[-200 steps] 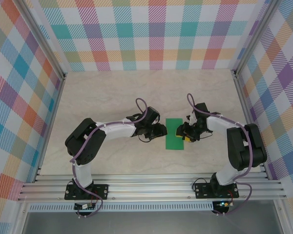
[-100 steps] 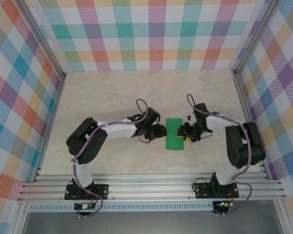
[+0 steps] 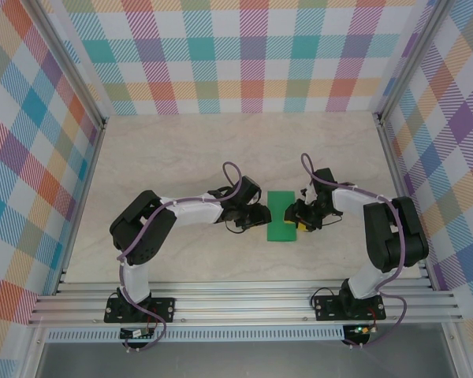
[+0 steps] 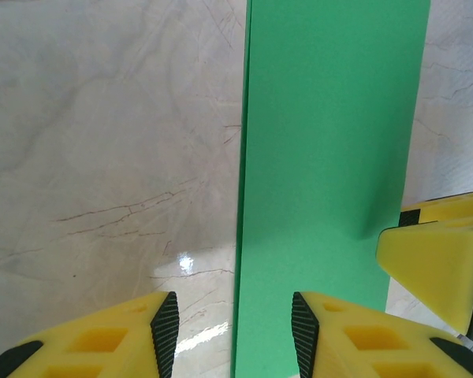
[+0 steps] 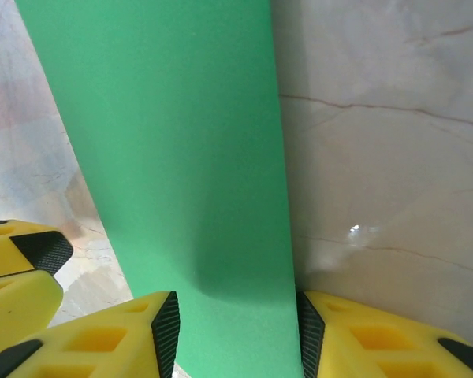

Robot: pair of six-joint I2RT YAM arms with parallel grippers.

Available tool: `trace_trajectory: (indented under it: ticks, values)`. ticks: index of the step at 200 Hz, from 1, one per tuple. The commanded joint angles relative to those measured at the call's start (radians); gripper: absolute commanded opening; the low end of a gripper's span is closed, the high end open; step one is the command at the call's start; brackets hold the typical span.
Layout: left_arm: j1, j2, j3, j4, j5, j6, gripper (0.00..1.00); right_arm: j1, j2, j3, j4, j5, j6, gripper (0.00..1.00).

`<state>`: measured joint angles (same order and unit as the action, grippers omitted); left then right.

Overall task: Fold a paper plane with a square sheet of paper (pick it up from the middle)
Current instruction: Fold the triangle a second time at the center of the table.

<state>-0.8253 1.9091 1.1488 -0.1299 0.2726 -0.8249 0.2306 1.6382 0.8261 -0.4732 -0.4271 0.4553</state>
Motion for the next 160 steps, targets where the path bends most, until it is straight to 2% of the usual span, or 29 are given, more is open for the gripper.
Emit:
trace_trajectory:
  ticks: [1,92,134,160]
  values:
    - [-0.02,0.021,0.026,-0.019,0.017,-0.018,0.44,0.006,-0.035,0.011,-0.051,0.064,-0.009,0.48]
    - [-0.03,0.034,0.029,-0.016,0.017,-0.03,0.44,0.006,-0.088,0.03,-0.069,0.114,0.0,0.48]
    - [-0.031,0.048,0.034,-0.006,0.027,-0.036,0.43,0.006,-0.057,0.021,-0.021,-0.015,0.004,0.47]
    - [-0.032,0.053,0.037,0.004,0.035,-0.041,0.43,0.005,-0.03,0.012,-0.016,0.001,0.002,0.47]
